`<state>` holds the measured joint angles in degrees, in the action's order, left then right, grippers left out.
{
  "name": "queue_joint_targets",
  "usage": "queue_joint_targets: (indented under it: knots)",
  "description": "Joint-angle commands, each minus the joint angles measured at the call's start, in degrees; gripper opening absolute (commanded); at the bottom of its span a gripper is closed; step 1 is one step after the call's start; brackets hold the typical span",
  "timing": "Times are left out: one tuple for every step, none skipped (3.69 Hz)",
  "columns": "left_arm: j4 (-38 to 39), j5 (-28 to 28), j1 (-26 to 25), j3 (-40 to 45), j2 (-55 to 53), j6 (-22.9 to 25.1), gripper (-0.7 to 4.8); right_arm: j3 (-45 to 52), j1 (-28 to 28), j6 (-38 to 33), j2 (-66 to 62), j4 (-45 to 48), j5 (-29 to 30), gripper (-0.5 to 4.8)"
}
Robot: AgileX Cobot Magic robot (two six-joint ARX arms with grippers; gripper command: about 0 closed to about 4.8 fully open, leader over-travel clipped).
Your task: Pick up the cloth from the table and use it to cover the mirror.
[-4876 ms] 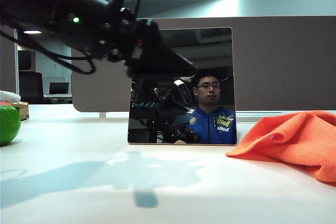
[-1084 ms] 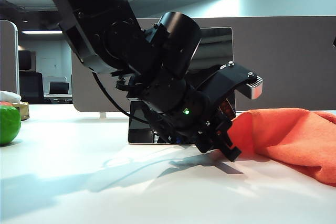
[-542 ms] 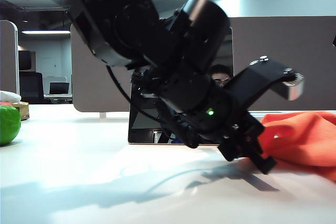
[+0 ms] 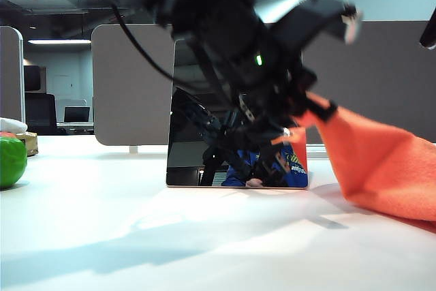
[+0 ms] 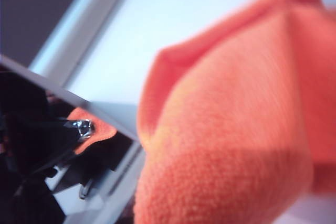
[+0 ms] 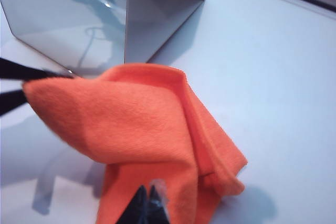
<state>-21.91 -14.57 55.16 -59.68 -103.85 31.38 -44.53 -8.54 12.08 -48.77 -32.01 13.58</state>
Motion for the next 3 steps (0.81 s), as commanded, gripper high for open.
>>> queue_joint_targets:
  knots:
    - [6.21, -7.5, -1.09, -0.02, 20.74, 1.01, -0.06, -5.57, 0.0, -4.59, 8.46, 3.23, 1.81, -0.01]
    - [11.61, -7.3, 1.27, 0.04, 24.02, 1.6, -0.06, -2.1, -0.02, 0.5, 7.26, -1.64, 5.42, 1.77]
    - [12.87, -7.74, 1.57, 0.04, 25.2, 1.57, -0.06, -0.68, -0.04, 3.37, 7.26, -2.25, 6.14, 2.26]
